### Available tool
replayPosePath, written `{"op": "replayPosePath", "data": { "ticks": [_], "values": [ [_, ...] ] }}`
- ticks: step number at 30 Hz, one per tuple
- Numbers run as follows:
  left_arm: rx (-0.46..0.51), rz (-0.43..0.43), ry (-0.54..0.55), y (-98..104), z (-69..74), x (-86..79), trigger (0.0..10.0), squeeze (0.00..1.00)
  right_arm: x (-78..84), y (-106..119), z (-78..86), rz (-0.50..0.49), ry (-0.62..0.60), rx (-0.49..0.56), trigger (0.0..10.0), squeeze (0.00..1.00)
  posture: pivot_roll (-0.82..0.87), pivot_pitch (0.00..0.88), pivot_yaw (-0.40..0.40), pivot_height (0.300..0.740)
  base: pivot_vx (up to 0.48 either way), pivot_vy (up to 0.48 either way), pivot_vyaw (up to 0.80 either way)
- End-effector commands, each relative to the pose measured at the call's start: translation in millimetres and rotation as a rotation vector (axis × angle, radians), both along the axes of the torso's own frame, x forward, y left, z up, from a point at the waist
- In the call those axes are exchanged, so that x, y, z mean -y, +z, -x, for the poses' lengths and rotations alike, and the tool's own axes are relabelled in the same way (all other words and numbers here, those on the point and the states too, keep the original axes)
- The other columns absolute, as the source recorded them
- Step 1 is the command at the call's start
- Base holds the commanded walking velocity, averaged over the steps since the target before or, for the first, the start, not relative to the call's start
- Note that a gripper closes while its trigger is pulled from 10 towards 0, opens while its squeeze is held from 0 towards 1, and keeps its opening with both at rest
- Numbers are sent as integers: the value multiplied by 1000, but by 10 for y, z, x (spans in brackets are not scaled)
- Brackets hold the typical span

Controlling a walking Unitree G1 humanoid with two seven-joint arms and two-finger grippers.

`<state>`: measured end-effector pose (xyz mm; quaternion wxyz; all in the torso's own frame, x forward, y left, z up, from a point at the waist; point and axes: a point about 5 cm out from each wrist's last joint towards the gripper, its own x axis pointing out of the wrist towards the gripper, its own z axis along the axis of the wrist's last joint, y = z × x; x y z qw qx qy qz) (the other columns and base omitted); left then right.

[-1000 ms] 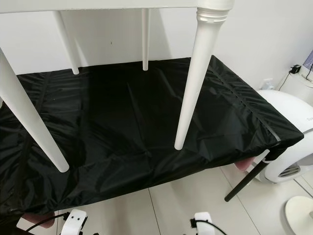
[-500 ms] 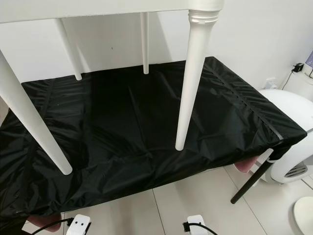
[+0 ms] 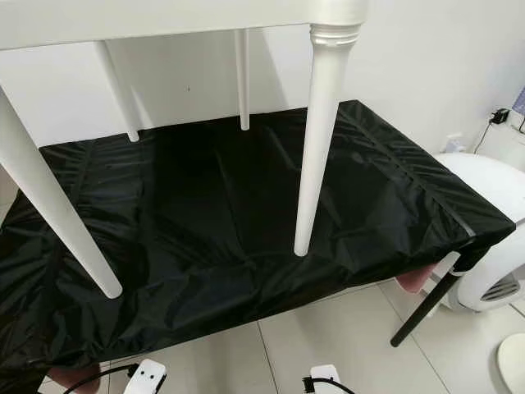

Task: Building children table

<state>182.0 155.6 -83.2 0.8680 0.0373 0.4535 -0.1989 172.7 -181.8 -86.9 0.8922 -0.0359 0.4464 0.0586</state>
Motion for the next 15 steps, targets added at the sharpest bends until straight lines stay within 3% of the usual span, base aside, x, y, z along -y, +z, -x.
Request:
{"op": "replayPosePath", "data": {
  "ticks": [1, 15],
  "values": [
    [47, -209, 157, -23, 3, -145, 10000, 0, -6, -26, 48, 10, 12, -25, 10000, 0, -53, 0, 62, 740, 0, 0, 0],
    [33, -200, 213, -43, 53, -194, 10000, 0, 79, -55, 142, 32, 3, -47, 10000, 0, -43, 0, 32, 740, 0, 0, 0]
  ]
}}
